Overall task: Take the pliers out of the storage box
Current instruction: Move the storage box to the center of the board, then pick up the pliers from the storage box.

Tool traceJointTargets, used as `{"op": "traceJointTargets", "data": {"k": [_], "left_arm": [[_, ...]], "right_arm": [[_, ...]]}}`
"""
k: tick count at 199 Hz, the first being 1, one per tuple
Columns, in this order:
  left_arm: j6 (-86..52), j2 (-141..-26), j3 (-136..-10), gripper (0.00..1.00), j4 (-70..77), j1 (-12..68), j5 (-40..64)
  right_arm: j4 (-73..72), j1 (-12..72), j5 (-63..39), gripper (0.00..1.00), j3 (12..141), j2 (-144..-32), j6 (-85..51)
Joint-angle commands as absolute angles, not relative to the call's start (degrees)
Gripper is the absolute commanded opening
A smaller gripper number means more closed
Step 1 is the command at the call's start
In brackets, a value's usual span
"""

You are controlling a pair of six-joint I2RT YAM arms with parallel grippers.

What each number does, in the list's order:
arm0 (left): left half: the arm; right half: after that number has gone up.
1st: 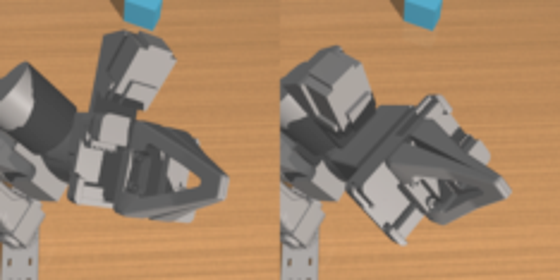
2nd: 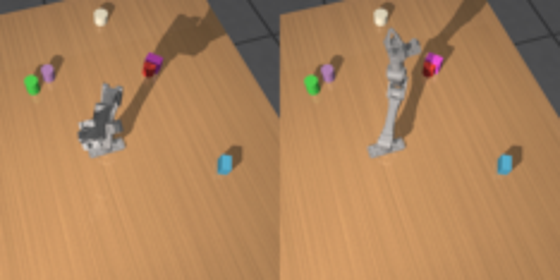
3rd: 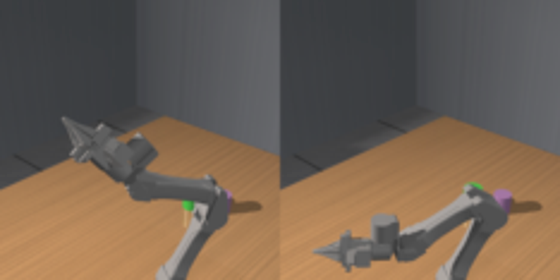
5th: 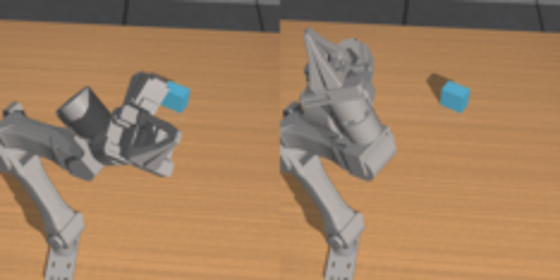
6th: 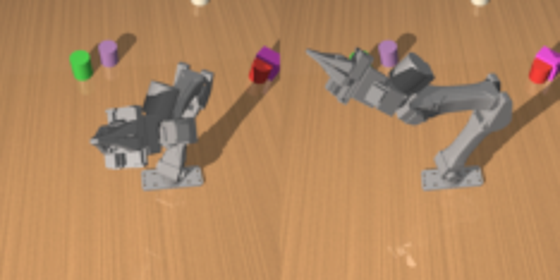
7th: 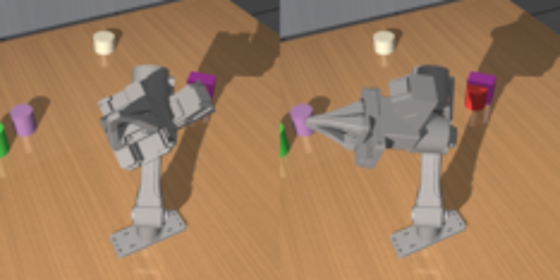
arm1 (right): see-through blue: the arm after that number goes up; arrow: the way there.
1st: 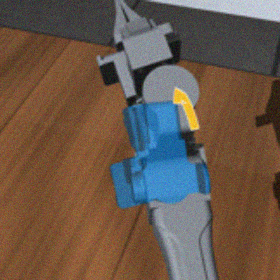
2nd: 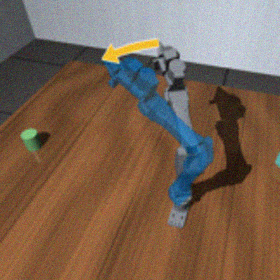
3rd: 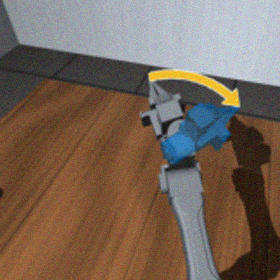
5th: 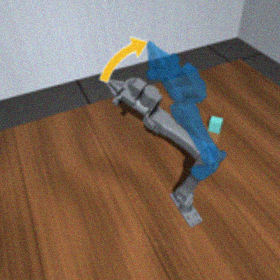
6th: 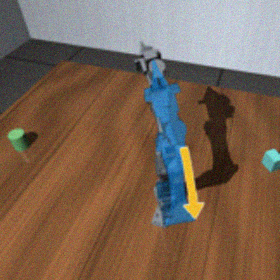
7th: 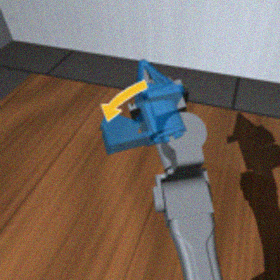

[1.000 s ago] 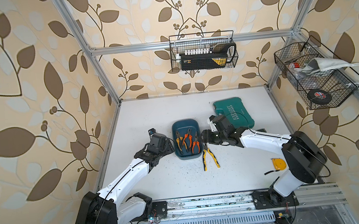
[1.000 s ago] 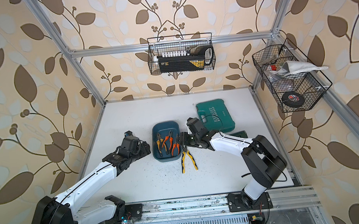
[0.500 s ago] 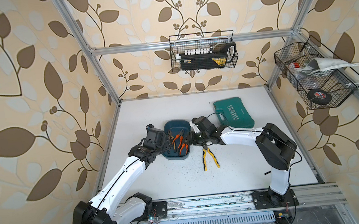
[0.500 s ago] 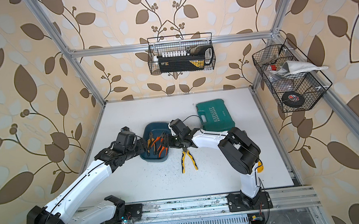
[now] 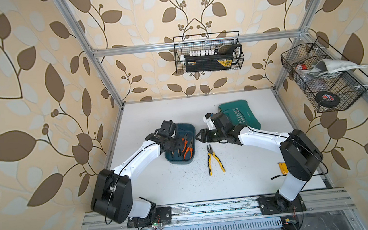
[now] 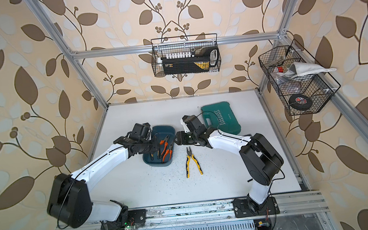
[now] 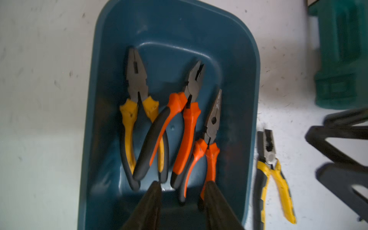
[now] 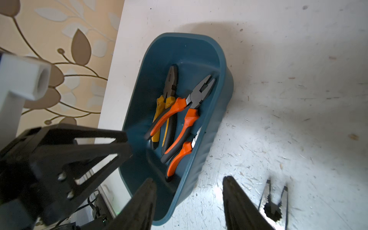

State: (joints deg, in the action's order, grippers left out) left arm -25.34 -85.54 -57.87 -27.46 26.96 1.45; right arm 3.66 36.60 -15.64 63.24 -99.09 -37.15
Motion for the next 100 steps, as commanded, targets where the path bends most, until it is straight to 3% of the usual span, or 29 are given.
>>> {"op": "traceJointTargets", "data": {"k": [1, 42, 100], "left_arm": [[-16.57, -90.86, -62.92, 0.27, -29.55, 26.96, 0.21], [-11.69, -94.69, -64.16, 0.32, -27.65, 27.05, -2.36], [-9.4, -99.2, -64.34, 0.33, -26.54, 27.88, -6.86]], "right_arm": [[2.46, 36.14, -15.82, 0.56, 60.2, -100.26, -32.39], [-4.22, 34.68, -17.96, 0.56, 53.88, -98.47, -32.43], [-9.04, 31.29, -22.76, 0.57, 50.74, -98.45, -34.78]]}}
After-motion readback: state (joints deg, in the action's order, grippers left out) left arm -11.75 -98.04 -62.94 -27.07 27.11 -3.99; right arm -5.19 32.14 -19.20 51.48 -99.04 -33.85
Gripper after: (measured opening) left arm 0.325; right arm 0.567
